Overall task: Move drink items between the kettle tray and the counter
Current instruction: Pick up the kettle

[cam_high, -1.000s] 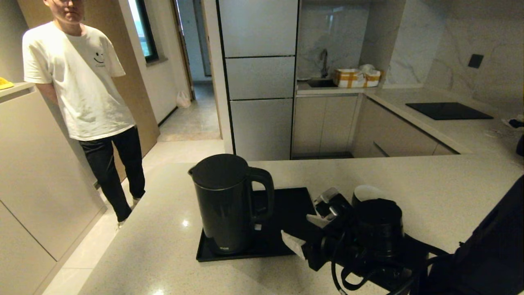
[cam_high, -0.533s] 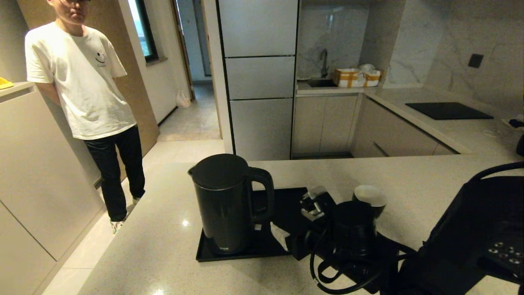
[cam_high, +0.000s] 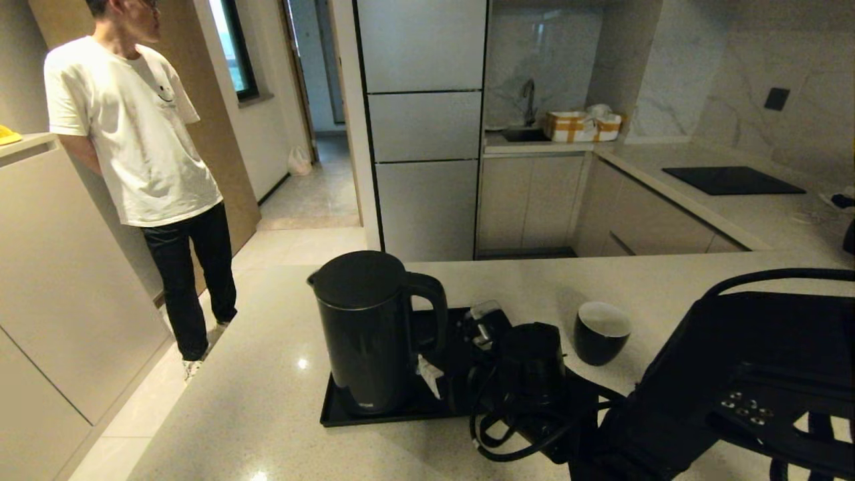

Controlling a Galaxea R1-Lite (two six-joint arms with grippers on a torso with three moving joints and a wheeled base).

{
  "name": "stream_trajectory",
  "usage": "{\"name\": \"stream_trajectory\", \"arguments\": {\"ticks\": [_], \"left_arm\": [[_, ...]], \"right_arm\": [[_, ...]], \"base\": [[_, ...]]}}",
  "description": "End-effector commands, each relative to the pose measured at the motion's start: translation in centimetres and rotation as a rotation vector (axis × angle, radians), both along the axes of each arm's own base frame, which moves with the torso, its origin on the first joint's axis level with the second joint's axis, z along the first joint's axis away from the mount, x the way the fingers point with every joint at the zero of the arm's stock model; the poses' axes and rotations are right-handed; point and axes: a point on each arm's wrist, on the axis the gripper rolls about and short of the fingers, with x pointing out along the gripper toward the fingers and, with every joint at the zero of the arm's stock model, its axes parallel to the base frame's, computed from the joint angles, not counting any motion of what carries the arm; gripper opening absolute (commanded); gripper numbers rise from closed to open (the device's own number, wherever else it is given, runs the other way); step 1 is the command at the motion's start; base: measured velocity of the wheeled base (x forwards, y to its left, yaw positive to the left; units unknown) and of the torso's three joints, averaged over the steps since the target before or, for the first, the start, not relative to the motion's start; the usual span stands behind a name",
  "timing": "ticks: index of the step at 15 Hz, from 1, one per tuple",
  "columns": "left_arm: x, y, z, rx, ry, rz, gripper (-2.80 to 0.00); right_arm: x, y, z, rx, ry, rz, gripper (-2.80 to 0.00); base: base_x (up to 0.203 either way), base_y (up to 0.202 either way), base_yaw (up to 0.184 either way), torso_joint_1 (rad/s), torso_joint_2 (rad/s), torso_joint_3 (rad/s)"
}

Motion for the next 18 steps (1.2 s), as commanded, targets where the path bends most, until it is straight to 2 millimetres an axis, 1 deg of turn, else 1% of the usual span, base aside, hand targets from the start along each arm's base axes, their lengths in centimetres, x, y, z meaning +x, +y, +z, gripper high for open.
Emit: {"name": "stream_trajectory", "arguments": {"ticks": [1, 3, 5, 6, 8, 11, 14, 16, 18], "left_arm": [[0.0, 0.0, 0.0, 0.000, 0.000, 0.000, -2.80], [0.0, 0.0, 0.0, 0.000, 0.000, 0.000, -2.80], [0.0, 0.0, 0.0, 0.000, 0.000, 0.000, -2.80], [0.0, 0.0, 0.0, 0.000, 0.000, 0.000, -2.80], [0.0, 0.0, 0.0, 0.000, 0.000, 0.000, -2.80], [0.0, 0.0, 0.0, 0.000, 0.000, 0.000, -2.80], [0.0, 0.0, 0.0, 0.000, 0.000, 0.000, -2.80], [0.0, 0.0, 0.0, 0.000, 0.000, 0.000, -2.80], [0.0, 0.0, 0.0, 0.000, 0.000, 0.000, -2.80]], "right_arm": [[0.9, 1.2, 0.1, 0.008, -0.023, -0.031, 0.00], [1.1, 1.4, 0.0, 0.001, -0.026, -0.051, 0.00], [2.2, 2.5, 0.5, 0.016, -0.059, -0.095, 0.00], [2.2, 2.5, 0.4, 0.012, -0.058, -0.102, 0.00], [3.0, 3.0, -0.1, 0.002, -0.082, -0.183, 0.00], [3.5, 3.3, -0.6, -0.009, -0.089, -0.216, 0.00], [3.8, 3.3, -0.7, -0.015, -0.101, -0.259, 0.00], [4.0, 3.4, -1.3, -0.025, -0.099, -0.271, 0.00], [4.3, 3.7, -1.5, -0.023, -0.103, -0.272, 0.00]], "base": [[0.000, 0.000, 0.000, 0.000, 0.00, 0.000], [0.000, 0.000, 0.000, 0.000, 0.00, 0.000], [0.000, 0.000, 0.000, 0.000, 0.00, 0.000], [0.000, 0.000, 0.000, 0.000, 0.00, 0.000], [0.000, 0.000, 0.000, 0.000, 0.00, 0.000], [0.000, 0.000, 0.000, 0.000, 0.00, 0.000], [0.000, 0.000, 0.000, 0.000, 0.00, 0.000], [0.000, 0.000, 0.000, 0.000, 0.00, 0.000], [0.000, 0.000, 0.000, 0.000, 0.00, 0.000]]}}
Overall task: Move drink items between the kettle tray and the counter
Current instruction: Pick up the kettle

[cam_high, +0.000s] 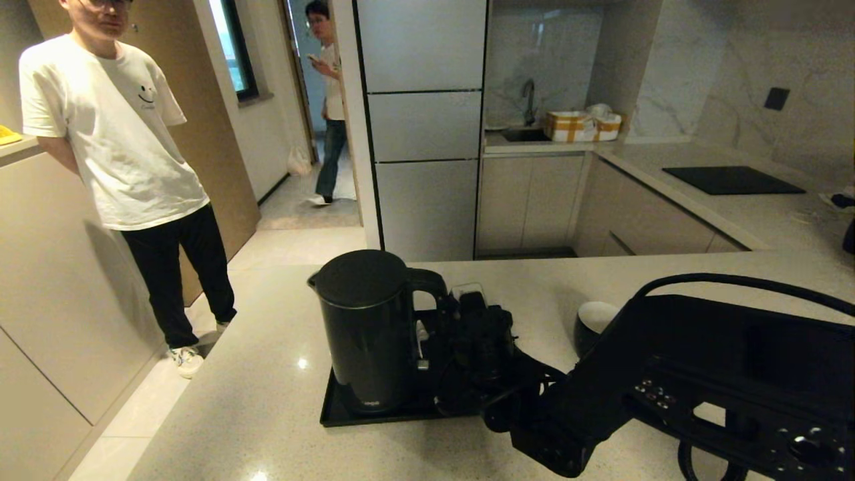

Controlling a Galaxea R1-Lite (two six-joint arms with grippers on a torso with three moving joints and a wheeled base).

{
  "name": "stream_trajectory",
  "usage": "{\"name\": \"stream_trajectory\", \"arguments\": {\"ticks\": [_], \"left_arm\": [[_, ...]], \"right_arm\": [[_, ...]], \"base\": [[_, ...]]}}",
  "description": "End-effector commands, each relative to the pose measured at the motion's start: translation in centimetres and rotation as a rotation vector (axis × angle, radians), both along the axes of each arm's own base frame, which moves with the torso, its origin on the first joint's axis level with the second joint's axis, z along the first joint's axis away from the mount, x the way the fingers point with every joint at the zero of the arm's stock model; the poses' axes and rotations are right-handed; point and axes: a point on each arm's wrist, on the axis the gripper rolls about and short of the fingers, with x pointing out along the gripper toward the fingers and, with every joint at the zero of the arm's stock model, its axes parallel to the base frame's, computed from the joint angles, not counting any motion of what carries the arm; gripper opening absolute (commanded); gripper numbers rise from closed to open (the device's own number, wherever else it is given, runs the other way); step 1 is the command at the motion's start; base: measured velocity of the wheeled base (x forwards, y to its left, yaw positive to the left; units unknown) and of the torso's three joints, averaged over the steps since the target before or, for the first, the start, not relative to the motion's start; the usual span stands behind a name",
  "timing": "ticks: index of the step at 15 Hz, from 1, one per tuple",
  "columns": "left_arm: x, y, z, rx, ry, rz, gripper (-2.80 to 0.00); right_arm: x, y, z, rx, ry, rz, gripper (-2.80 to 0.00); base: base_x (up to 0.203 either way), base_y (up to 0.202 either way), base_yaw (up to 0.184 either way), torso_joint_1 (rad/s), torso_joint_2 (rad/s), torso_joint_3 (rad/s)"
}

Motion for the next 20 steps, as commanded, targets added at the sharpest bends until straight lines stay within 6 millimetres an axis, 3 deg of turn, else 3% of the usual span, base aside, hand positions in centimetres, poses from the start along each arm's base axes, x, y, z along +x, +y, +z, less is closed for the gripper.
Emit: {"name": "stream_trajectory", "arguments": {"ticks": [1, 7, 17, 18, 20], "left_arm": [[0.0, 0.0, 0.0, 0.000, 0.000, 0.000, -2.80], [0.0, 0.0, 0.0, 0.000, 0.000, 0.000, -2.80], [0.0, 0.0, 0.0, 0.000, 0.000, 0.000, -2.80], [0.0, 0.0, 0.0, 0.000, 0.000, 0.000, -2.80], [0.0, 0.0, 0.0, 0.000, 0.000, 0.000, -2.80]], "right_arm": [[0.2, 0.2, -0.4, -0.002, -0.002, -0.002, 0.00], [3.1, 1.0, -0.6, -0.006, -0.012, -0.044, 0.00], [4.4, 0.9, -1.3, -0.030, -0.013, -0.060, -0.05], [4.4, 0.9, -1.3, -0.030, -0.013, -0.060, -2.80], [4.4, 0.9, -1.3, -0.029, -0.012, -0.052, -2.80]], "base": [[0.000, 0.000, 0.000, 0.000, 0.00, 0.000], [0.000, 0.000, 0.000, 0.000, 0.00, 0.000], [0.000, 0.000, 0.000, 0.000, 0.00, 0.000], [0.000, 0.000, 0.000, 0.000, 0.00, 0.000], [0.000, 0.000, 0.000, 0.000, 0.00, 0.000]]}}
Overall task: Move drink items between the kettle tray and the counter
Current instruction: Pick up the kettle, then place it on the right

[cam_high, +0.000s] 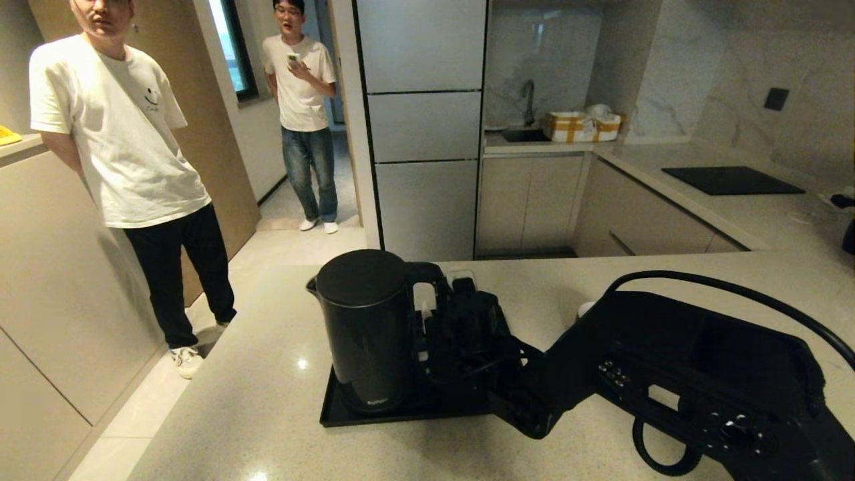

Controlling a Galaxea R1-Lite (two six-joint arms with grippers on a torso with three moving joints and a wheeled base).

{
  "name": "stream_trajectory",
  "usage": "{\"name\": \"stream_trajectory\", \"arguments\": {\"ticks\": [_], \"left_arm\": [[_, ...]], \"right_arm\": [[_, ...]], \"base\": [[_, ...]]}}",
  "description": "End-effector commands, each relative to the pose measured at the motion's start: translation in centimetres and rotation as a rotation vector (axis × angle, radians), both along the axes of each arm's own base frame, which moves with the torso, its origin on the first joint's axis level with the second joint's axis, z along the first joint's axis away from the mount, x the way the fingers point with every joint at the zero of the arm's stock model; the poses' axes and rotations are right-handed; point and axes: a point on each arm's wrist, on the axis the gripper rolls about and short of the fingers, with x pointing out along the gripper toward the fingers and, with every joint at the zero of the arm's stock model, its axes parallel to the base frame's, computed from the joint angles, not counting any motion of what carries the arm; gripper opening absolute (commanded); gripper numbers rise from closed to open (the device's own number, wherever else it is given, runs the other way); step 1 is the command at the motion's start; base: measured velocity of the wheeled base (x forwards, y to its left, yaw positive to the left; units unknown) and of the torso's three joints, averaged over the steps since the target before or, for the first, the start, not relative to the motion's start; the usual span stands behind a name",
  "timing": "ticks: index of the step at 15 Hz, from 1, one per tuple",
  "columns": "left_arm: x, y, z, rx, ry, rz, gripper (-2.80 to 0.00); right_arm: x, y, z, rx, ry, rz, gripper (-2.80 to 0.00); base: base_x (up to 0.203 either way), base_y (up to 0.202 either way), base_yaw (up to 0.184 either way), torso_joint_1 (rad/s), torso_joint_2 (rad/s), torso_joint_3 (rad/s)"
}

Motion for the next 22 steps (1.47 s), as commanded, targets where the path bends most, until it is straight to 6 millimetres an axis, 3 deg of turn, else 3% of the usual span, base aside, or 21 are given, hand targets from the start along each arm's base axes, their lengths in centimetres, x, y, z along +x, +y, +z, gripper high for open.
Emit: {"name": "stream_trajectory", "arguments": {"ticks": [1, 2, 4, 10, 13, 16, 22], "left_arm": [[0.0, 0.0, 0.0, 0.000, 0.000, 0.000, -2.80], [0.0, 0.0, 0.0, 0.000, 0.000, 0.000, -2.80], [0.0, 0.0, 0.0, 0.000, 0.000, 0.000, -2.80], [0.0, 0.0, 0.0, 0.000, 0.000, 0.000, -2.80], [0.0, 0.0, 0.0, 0.000, 0.000, 0.000, -2.80], [0.0, 0.0, 0.0, 0.000, 0.000, 0.000, -2.80], [0.0, 0.0, 0.0, 0.000, 0.000, 0.000, -2.80]], "right_arm": [[0.0, 0.0, -1.4, -0.022, 0.022, -0.001, -2.80], [0.0, 0.0, -1.6, -0.024, 0.024, -0.001, -2.80], [-0.1, -0.1, 0.4, 0.003, -0.005, 0.000, -2.80], [-0.2, -0.2, 0.7, 0.008, -0.008, 0.000, -2.80], [-0.8, -0.6, 2.3, 0.025, -0.020, 0.001, -2.80], [-1.4, -1.2, 5.3, 0.063, -0.054, -0.003, -2.80], [-2.1, -1.5, 6.2, 0.082, -0.058, -0.005, -2.80]], "base": [[0.000, 0.000, 0.000, 0.000, 0.00, 0.000], [0.000, 0.000, 0.000, 0.000, 0.00, 0.000], [0.000, 0.000, 0.000, 0.000, 0.00, 0.000], [0.000, 0.000, 0.000, 0.000, 0.00, 0.000], [0.000, 0.000, 0.000, 0.000, 0.00, 0.000], [0.000, 0.000, 0.000, 0.000, 0.00, 0.000], [0.000, 0.000, 0.000, 0.000, 0.00, 0.000]]}}
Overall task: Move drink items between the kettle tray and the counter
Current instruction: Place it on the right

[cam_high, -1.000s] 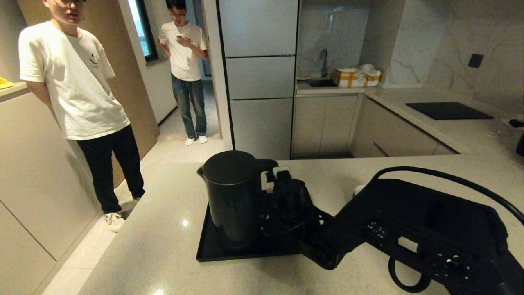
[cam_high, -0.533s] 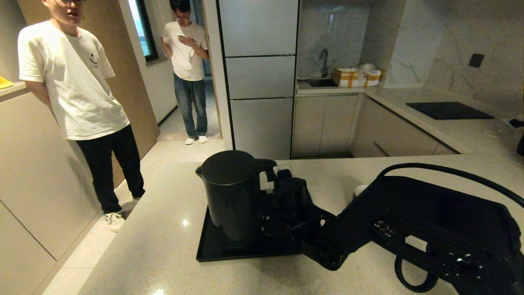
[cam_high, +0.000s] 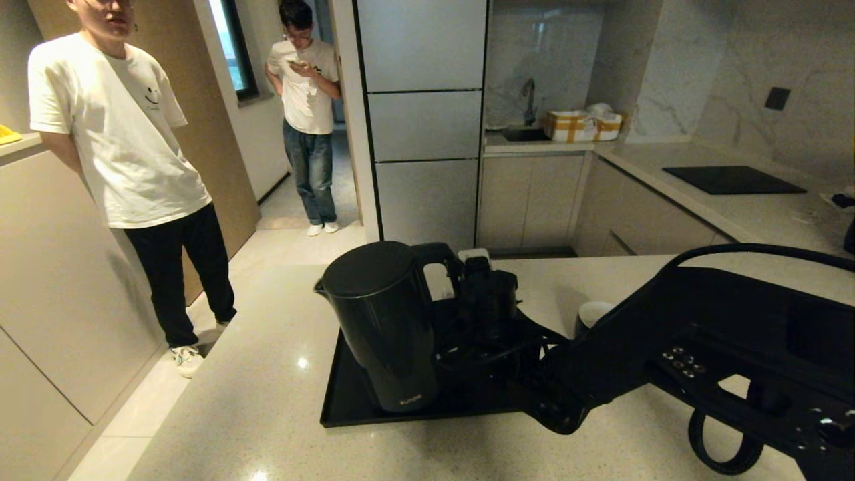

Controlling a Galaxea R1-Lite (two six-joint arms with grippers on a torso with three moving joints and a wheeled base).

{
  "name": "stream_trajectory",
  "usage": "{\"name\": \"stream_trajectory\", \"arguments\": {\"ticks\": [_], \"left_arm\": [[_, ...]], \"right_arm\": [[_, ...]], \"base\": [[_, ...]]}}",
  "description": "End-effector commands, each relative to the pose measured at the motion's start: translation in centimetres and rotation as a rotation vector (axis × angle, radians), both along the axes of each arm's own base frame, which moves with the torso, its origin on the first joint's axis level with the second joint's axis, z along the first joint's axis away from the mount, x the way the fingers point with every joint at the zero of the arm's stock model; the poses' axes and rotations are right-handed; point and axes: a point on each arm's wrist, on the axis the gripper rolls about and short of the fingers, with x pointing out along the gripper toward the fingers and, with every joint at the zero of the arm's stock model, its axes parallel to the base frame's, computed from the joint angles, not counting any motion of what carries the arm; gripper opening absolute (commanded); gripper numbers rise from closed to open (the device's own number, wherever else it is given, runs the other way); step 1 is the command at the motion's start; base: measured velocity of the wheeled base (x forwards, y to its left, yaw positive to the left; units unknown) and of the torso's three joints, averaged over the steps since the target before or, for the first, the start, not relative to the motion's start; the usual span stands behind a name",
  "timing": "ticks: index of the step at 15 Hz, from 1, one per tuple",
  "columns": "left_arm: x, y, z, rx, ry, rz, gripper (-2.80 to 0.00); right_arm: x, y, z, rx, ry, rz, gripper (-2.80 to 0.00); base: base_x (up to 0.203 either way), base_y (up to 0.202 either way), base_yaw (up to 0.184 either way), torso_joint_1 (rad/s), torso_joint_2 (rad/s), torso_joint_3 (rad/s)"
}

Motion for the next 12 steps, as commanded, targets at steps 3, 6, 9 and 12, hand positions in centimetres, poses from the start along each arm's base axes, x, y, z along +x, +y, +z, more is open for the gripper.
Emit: {"name": "stream_trajectory", "arguments": {"ticks": [3, 6, 9, 12], "left_arm": [[0.0, 0.0, 0.0, 0.000, 0.000, -0.001, -2.80], [0.0, 0.0, 0.0, 0.000, 0.000, -0.001, -2.80], [0.0, 0.0, 0.0, 0.000, 0.000, -0.001, -2.80], [0.0, 0.0, 0.0, 0.000, 0.000, -0.001, -2.80]], "right_arm": [[-0.5, -0.3, 2.1, 0.039, -0.037, -0.001, -2.80], [-1.3, -1.2, 3.9, 0.056, -0.050, -0.004, -2.80], [-1.4, -3.4, 6.2, 0.090, -0.069, -0.044, -2.80], [-1.5, -6.0, 8.6, 0.082, -0.064, -0.097, -2.80]], "base": [[0.000, 0.000, 0.000, 0.000, 0.00, 0.000], [0.000, 0.000, 0.000, 0.000, 0.00, 0.000], [0.000, 0.000, 0.000, 0.000, 0.00, 0.000], [0.000, 0.000, 0.000, 0.000, 0.00, 0.000]]}}
